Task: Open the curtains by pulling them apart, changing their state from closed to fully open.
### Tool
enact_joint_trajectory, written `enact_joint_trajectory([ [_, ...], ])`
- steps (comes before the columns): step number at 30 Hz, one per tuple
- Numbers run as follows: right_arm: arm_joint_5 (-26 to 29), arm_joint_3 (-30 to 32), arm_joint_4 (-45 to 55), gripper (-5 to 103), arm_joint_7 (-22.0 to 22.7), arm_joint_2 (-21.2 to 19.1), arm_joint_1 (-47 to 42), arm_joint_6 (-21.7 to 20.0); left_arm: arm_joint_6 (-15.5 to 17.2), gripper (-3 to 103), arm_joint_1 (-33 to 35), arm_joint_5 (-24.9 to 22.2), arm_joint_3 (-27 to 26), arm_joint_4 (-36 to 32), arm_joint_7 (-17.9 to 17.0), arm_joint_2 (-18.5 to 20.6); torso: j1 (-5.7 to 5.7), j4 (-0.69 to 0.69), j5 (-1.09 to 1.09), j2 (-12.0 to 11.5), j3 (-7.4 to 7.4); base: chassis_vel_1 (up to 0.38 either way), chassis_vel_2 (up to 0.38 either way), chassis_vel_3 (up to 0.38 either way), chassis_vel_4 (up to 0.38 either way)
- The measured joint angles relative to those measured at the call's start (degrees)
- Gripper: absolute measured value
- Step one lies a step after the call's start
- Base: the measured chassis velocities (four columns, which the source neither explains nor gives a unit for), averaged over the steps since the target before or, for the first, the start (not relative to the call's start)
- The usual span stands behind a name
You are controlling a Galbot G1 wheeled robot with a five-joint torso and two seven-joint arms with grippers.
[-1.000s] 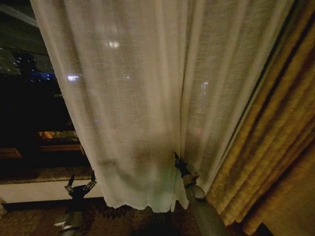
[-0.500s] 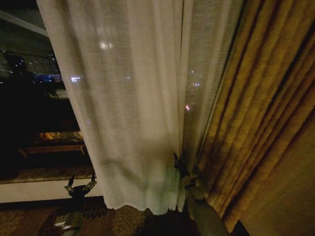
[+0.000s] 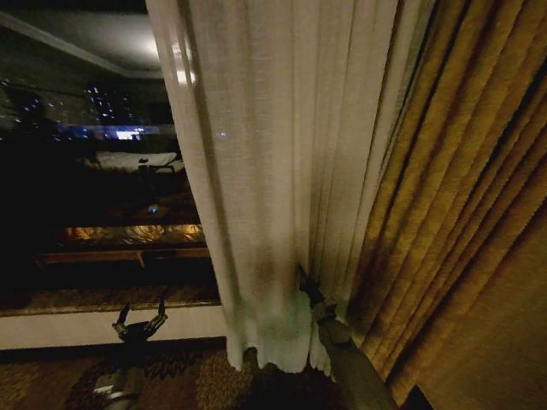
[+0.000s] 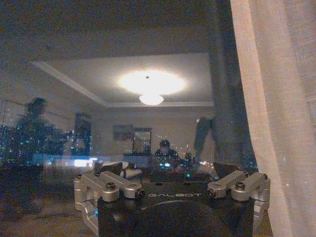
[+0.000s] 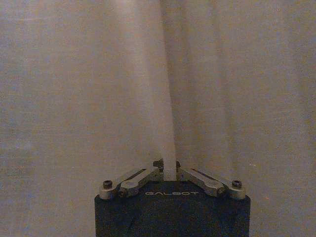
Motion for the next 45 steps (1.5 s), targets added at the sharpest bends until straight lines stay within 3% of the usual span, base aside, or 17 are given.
enact_joint_trajectory([
  [11,-4.2,4.3,-7.0,0,8.4,-2.3,5.6,-1.4,0.0,100,0.0,0.0,0.0,0.0,0.0,0.0,0.0,0.01,0.01,0.0,0.0,0.0,0.0,0.0,0.0],
  [15,-6.4,6.0,-10.5,0,14.9,-4.0,8.3,-2.6,0.0,100,0.0,0.0,0.0,0.0,0.0,0.0,0.0,0.01,0.0,0.0,0.0,0.0,0.0,0.0,0.0],
  [20,-7.7,6.6,-12.0,0,19.9,-5.7,9.2,-4.1,0.0,100,0.0,0.0,0.0,0.0,0.0,0.0,0.0,0.01,-0.01,0.0,0.0,0.0,0.0,0.0,0.0],
  [23,-9.2,7.3,-11.9,0,25.6,-6.9,9.2,-7.2,0.0,100,0.0,0.0,0.0,0.0,0.0,0.0,0.0,0.0,0.01,0.0,0.0,0.0,0.0,0.0,0.0],
  [27,-10.0,7.7,-11.8,0,28.7,-7.6,9.5,-9.0,0.0,100,0.0,0.0,0.0,0.0,0.0,0.0,0.0,0.0,0.0,0.0,0.0,0.0,0.0,0.0,0.0],
  [35,-9.6,7.0,-7.6,0,28.9,-7.2,6.9,-10.2,0.0,100,0.0,0.0,0.0,0.0,0.0,0.0,0.0,-0.01,0.0,0.0,0.0,0.0,0.0,0.0,0.0],
  [38,-5.2,5.6,-1.9,-3,25.2,-6.6,3.4,-11.4,0.0,100,0.0,0.0,0.0,0.0,0.0,0.0,0.0,0.01,-0.02,0.0,0.0,0.0,0.0,0.0,0.0],
  [40,-3.7,5.1,0.1,1,23.3,-6.6,2.0,-11.8,0.0,100,0.0,0.0,0.0,0.0,0.0,0.0,0.0,0.01,-0.03,0.0,0.0,0.0,0.0,0.0,0.0],
  [43,1.3,3.7,7.6,17,19.1,-7.2,-2.6,-14.8,0.0,100,0.0,0.0,0.0,0.0,0.0,0.0,0.0,0.0,-0.01,0.0,0.0,0.0,0.0,0.0,0.0],
  [45,3.3,3.3,10.5,17,18.4,-7.6,-4.2,-16.5,0.0,100,0.0,0.0,0.0,0.0,0.0,0.0,0.0,0.0,-0.01,0.0,0.0,0.0,0.0,0.0,0.0],
])
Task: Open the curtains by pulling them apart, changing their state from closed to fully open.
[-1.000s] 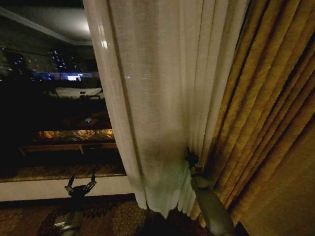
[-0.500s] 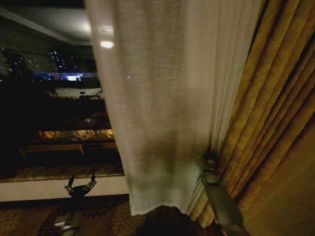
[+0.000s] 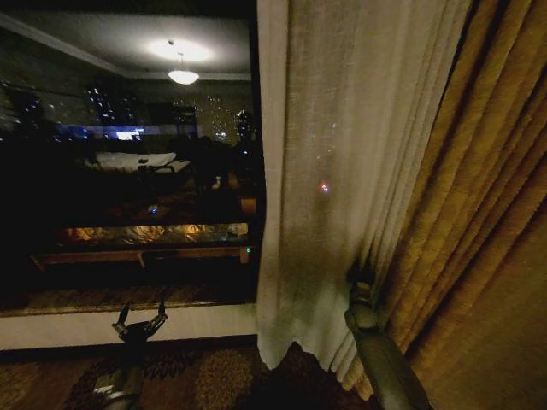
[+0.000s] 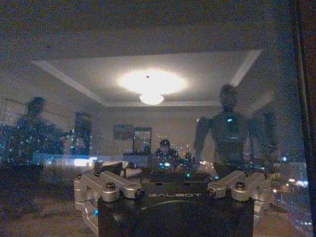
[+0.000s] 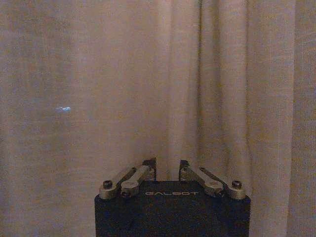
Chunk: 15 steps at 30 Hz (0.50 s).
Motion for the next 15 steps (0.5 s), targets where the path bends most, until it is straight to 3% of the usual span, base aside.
enact_joint_trajectory([
  [4,7.7,-0.4,11.4,39,-4.1,-1.8,-6.2,-4.8,0.0,100,0.0,0.0,0.0,0.0,0.0,0.0,0.0,0.0,-0.01,0.0,-0.01,0.0,0.0,0.0,0.0],
  [5,8.5,-0.4,13.5,39,-5.2,-2.1,-7.5,-4.8,0.0,100,0.0,0.0,0.0,0.0,0.0,0.0,0.0,0.0,-0.01,0.0,-0.01,0.0,0.0,0.0,0.0],
  [10,8.0,-0.4,17.2,56,-8.3,-2.3,-10.0,-3.9,0.0,100,0.0,0.0,0.0,0.0,0.0,0.0,0.0,0.0,0.0,0.0,-0.01,0.0,0.0,0.0,0.0],
  [13,5.3,-0.5,18.9,72,-10.0,-1.5,-11.2,-2.5,0.0,100,0.0,0.0,0.0,0.0,0.0,0.0,0.0,0.0,0.0,0.0,-0.01,0.0,0.0,0.0,0.0],
  [15,4.9,-0.6,19.4,72,-10.1,-1.3,-11.6,-2.2,0.0,100,0.0,0.0,0.0,0.0,0.0,0.0,0.0,0.0,0.01,0.0,-0.01,0.0,0.0,0.0,0.0],
])
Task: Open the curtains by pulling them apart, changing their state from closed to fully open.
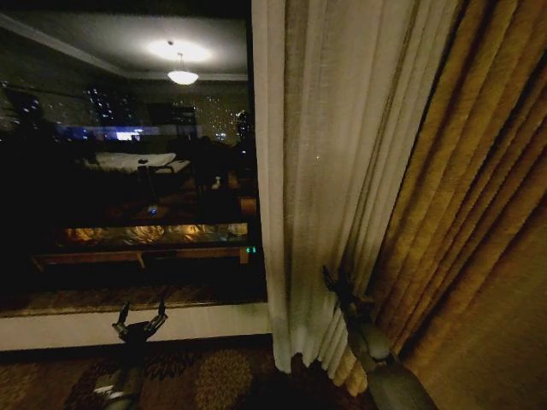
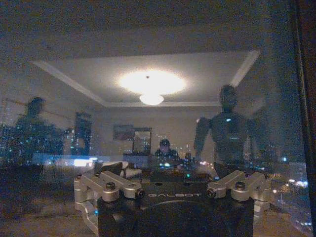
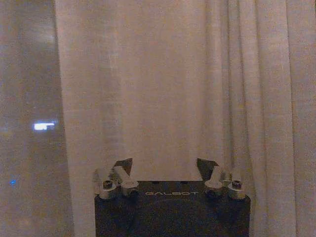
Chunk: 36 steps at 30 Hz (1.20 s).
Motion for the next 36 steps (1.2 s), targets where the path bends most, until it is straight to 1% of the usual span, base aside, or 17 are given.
enact_joint_trajectory([
  [4,-1.6,-0.2,1.6,93,-0.1,0.3,-1.6,0.8,0.0,100,0.0,0.0,0.0,0.0,0.0,0.0,0.0,0.0,-0.01,0.0,0.0,0.0,0.0,0.0,0.0],
  [6,-1.8,-0.2,1.9,93,-0.1,0.3,-1.9,1.0,0.0,100,0.0,0.0,0.0,0.0,0.0,0.0,0.0,0.0,-0.01,0.0,0.0,0.057,0.013,-0.045,-0.011],
  [7,-2.0,-0.2,2.2,99,-0.1,0.3,-2.3,1.2,0.0,100,0.0,0.0,0.0,0.0,0.0,0.0,0.0,0.0,-0.01,0.0,0.0,0.057,0.013,-0.069,-0.007],
  [13,-2.8,-0.2,2.8,100,-0.6,0.4,-3.5,2.3,0.0,100,0.0,0.0,0.0,0.0,0.0,0.0,0.0,-0.01,0.0,0.0,0.01,0.137,0.039,-0.153,-0.057],
  [19,-3.1,-0.2,2.9,100,-1.1,0.3,-3.8,3.3,0.0,100,0.0,0.0,0.0,0.0,0.0,0.0,-0.01,0.0,-0.01,0.0,0.0,0.284,0.133,-0.271,-0.117],
  [23,-3.3,-0.5,2.1,100,-2.3,0.6,-3.8,5.8,0.0,100,0.0,0.0,0.0,0.0,0.0,0.0,0.0,0.0,0.0,0.0,0.01,0.304,0.188,-0.332,-0.206],
  [26,-3.3,-0.8,1.7,100,-2.6,0.9,-3.6,6.7,0.0,100,0.0,0.0,0.0,0.0,0.0,0.0,0.0,0.02,-0.01,0.0,0.0,0.274,0.216,-0.297,-0.237],
  [30,-3.5,-1.0,1.2,100,-3.3,1.1,-3.4,7.3,0.0,100,0.0,0.0,0.0,0.0,0.0,0.0,-0.01,0.02,-0.03,0.0,0.0,0.121,0.139,-0.152,-0.134],
  [31,-4.5,-1.0,0.9,100,-4.0,1.2,-3.3,7.3,0.0,100,0.0,0.0,0.0,0.0,0.0,0.0,0.0,0.02,-0.04,0.0,0.0,0.036,0.037,-0.07,-0.077],
  [33,-6.0,-1.0,0.2,100,-4.7,1.3,-2.9,7.6,0.0,100,0.0,0.0,0.0,0.0,0.0,0.0,-0.01,0.01,-0.02,0.0,0.0,0.0,0.0,0.0,0.0],
  [36,-6.6,-1.1,-0.4,100,-5.1,1.5,-2.5,7.8,0.0,100,0.0,0.0,0.0,0.0,0.0,0.0,-0.01,0.0,0.03,0.0,0.01,0.0,0.0,0.0,0.0],
])
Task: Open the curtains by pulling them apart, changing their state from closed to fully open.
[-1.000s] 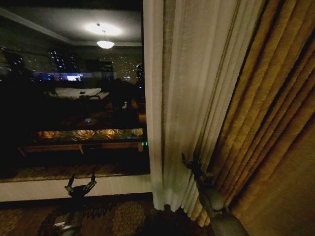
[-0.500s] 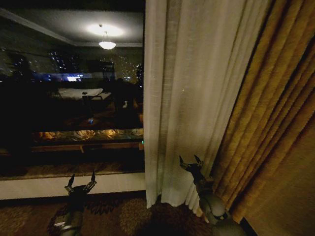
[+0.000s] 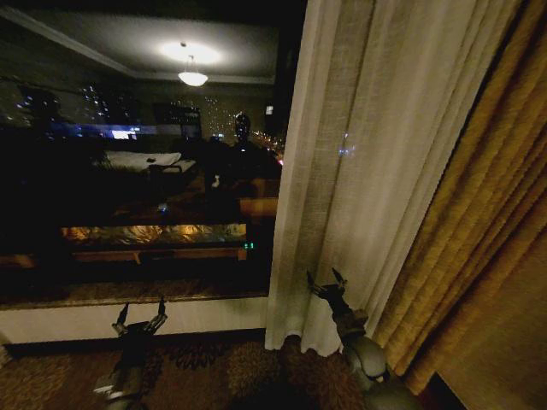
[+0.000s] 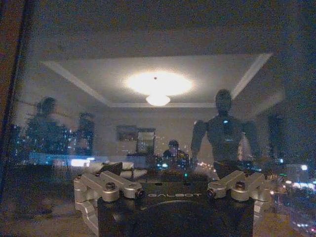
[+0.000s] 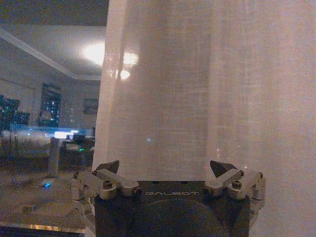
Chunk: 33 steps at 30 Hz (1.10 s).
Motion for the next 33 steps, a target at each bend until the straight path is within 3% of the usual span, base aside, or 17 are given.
enact_joint_trajectory([
  [15,0.1,-3.6,-4.8,100,-1.6,1.4,6.3,1.8,0.0,100,0.0,0.0,0.0,0.0,0.0,0.0,0.01,0.01,-0.03,0.0,0.0,0.082,0.073,-0.083,-0.072],
  [20,1.9,-5.3,-4.7,100,-0.9,2.4,7.0,2.1,0.0,100,0.0,0.0,0.0,0.0,0.0,0.0,0.01,0.02,-0.06,0.0,0.0,0.164,0.17,-0.174,-0.181],
  [30,-1.1,-5.6,-8.0,100,2.4,3.7,9.7,4.6,0.0,100,0.0,0.0,0.0,0.0,0.0,0.0,0.01,-0.01,0.01,0.0,0.0,0.013,0.014,-0.016,-0.015],
  [33,2.0,-5.6,-8.7,100,2.2,3.8,10.0,4.7,0.0,100,0.0,0.0,0.0,0.0,0.0,0.0,0.01,-0.01,-0.02,0.0,0.0,-0.013,-0.018,0.014,0.008],
])
